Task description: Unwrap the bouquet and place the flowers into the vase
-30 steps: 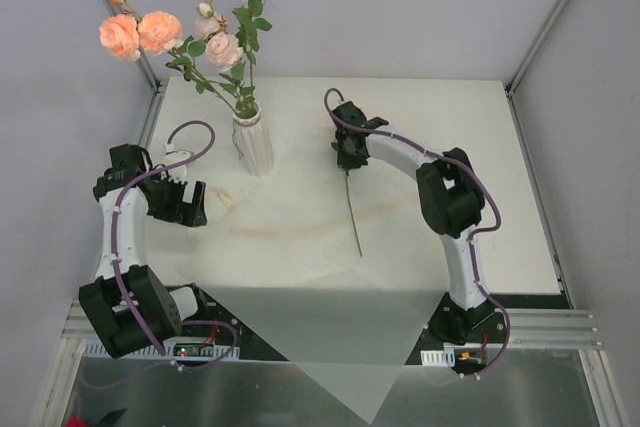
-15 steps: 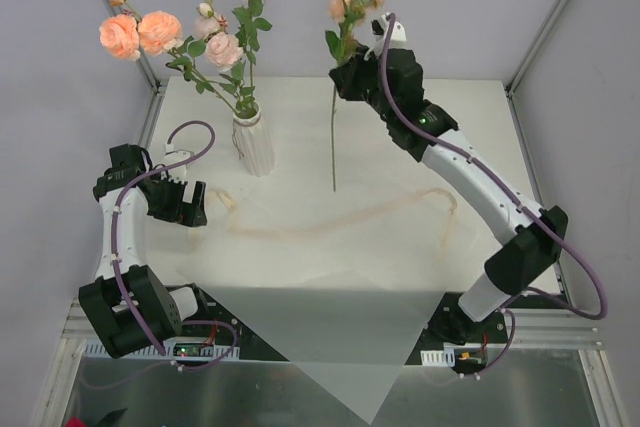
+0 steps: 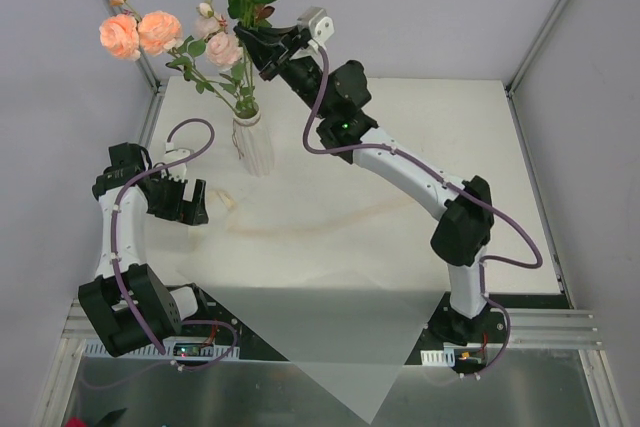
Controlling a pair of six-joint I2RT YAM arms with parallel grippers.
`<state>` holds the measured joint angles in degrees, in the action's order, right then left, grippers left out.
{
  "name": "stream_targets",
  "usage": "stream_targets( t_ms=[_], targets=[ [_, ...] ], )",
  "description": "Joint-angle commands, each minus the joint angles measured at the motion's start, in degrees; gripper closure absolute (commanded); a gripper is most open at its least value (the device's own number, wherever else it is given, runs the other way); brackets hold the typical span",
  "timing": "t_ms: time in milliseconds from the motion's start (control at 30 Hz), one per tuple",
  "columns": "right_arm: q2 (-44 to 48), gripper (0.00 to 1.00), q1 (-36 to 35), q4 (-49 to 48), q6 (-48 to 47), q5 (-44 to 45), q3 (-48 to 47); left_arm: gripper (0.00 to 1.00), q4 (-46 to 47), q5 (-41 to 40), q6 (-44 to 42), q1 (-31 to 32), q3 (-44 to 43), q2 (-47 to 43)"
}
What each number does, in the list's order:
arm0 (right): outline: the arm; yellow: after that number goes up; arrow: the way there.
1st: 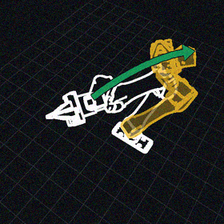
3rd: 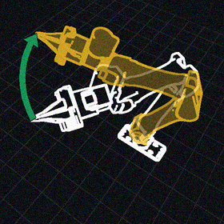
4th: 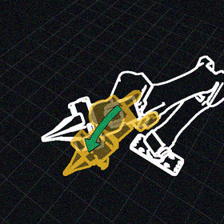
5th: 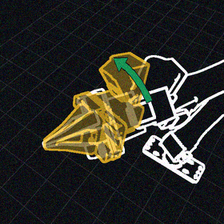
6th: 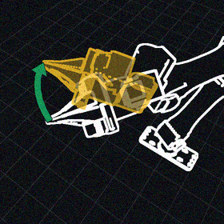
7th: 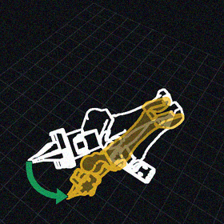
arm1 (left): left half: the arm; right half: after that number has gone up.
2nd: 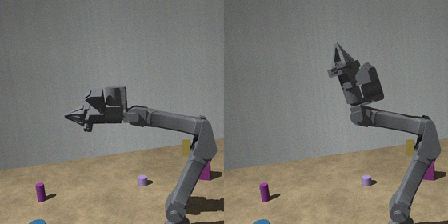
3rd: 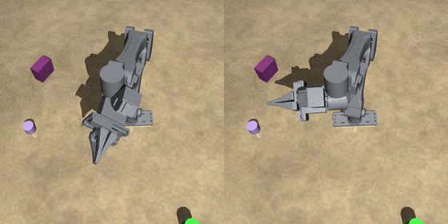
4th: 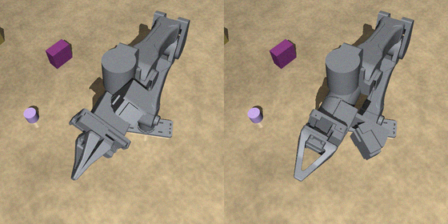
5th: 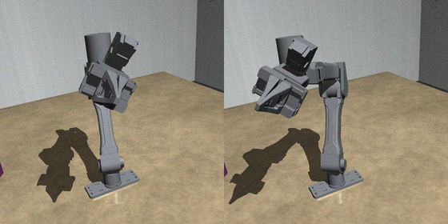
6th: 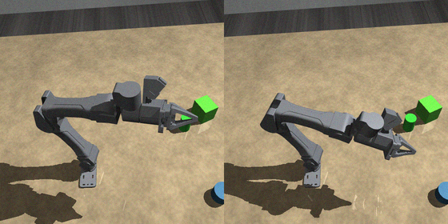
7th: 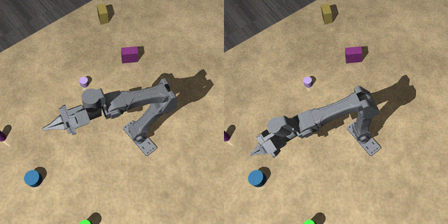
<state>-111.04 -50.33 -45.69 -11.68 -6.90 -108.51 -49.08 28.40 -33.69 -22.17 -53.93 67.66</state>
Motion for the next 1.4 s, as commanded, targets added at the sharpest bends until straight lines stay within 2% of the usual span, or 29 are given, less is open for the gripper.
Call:
stream_targets(
  t_ms=[0,233,733,1033,1133,1233,1333,1367],
  targets=[
    [-2.42,0.99,0.14,-7.66,-1.50,-1.89,-9.52,0.01,-1.98,1.74,-0.93,-0.06,-1.96,0.11],
    [-4.62,0.99,0.23,-8.53,-0.10,-0.14,-9.27,0.01,-2.07,1.30,-1.64,-0.15,-2.23,0.46],
    [-4.88,0.99,0.05,-13.37,3.42,3.38,1.80,0.01,-1.99,2.01,-1.90,-0.15,-1.61,0.54],
    [-9.54,0.98,0.05,-11.53,3.42,4.35,-0.81,0.01,-2.16,1.04,-2.17,-0.15,-0.91,-1.21],
    [-12.00,0.91,0.40,-9.68,3.86,4.26,-2.84,0.01,-2.16,0.87,-2.08,-0.15,-0.91,-1.30],
    [-13.41,0.69,0.32,-8.63,4.39,4.26,-3.38,0.01,-2.34,0.87,-2.08,-0.15,-1.00,-1.56],
    [-12.53,0.60,0.05,-8.54,3.25,4.70,-0.31,0.01,-2.42,0.78,-2.08,-0.15,-1.17,-1.57],
    [-11.31,0.54,-0.03,-8.71,2.81,5.05,0.92,0.01,-2.42,0.86,-2.17,-0.15,-1.09,-1.56]
  ],
)
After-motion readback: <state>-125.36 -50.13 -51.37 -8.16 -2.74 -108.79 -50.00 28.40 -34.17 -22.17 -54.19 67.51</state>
